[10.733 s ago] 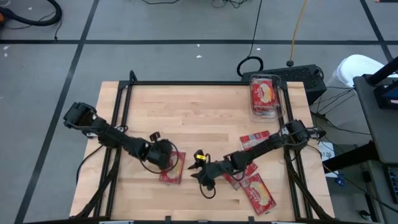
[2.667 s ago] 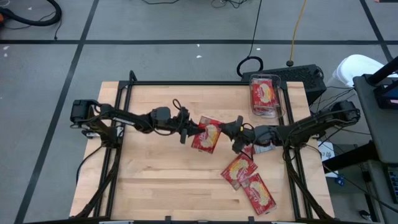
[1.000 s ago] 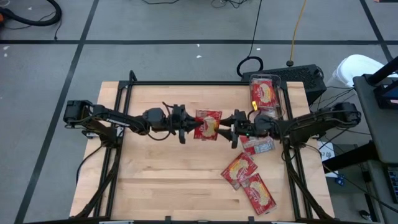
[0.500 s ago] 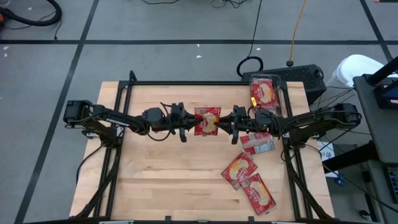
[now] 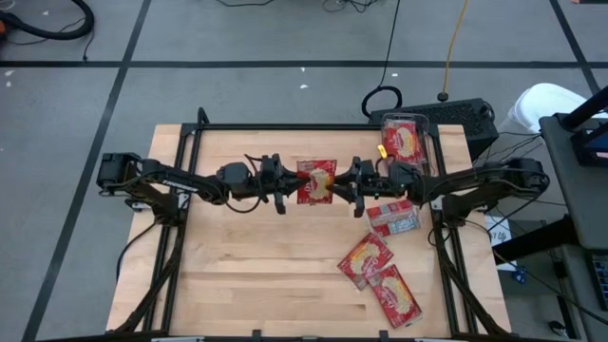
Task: Sort popcorn bags into baskets
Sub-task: Put the red popcorn bag into the transparent bin
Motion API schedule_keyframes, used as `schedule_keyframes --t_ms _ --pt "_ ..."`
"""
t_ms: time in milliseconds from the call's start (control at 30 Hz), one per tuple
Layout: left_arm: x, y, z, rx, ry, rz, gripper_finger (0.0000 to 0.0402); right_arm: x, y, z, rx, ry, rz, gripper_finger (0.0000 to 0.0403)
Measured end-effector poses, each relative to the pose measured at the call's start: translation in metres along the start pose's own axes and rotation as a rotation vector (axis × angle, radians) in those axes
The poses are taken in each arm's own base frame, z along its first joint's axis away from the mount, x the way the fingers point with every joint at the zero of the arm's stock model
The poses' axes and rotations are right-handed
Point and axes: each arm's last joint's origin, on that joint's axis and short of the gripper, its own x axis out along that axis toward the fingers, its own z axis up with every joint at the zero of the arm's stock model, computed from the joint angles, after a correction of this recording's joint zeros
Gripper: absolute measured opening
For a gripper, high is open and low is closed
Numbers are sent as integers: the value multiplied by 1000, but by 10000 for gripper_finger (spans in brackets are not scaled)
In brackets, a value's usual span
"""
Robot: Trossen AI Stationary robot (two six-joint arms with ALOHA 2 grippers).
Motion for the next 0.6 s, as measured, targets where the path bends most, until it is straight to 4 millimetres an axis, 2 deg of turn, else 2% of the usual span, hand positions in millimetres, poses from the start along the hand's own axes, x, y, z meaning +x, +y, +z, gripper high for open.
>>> schedule_keyframes --t_ms 233,500,600 --pt "0 1 1 5 -5 6 31 10 -14 -4 14 -30 42 103" --pt "0 3 1 39 -1 13 32 10 -24 -2 29 -26 68 18" --pt "0 4 1 42 1 11 55 9 -27 -1 29 -18 85 11"
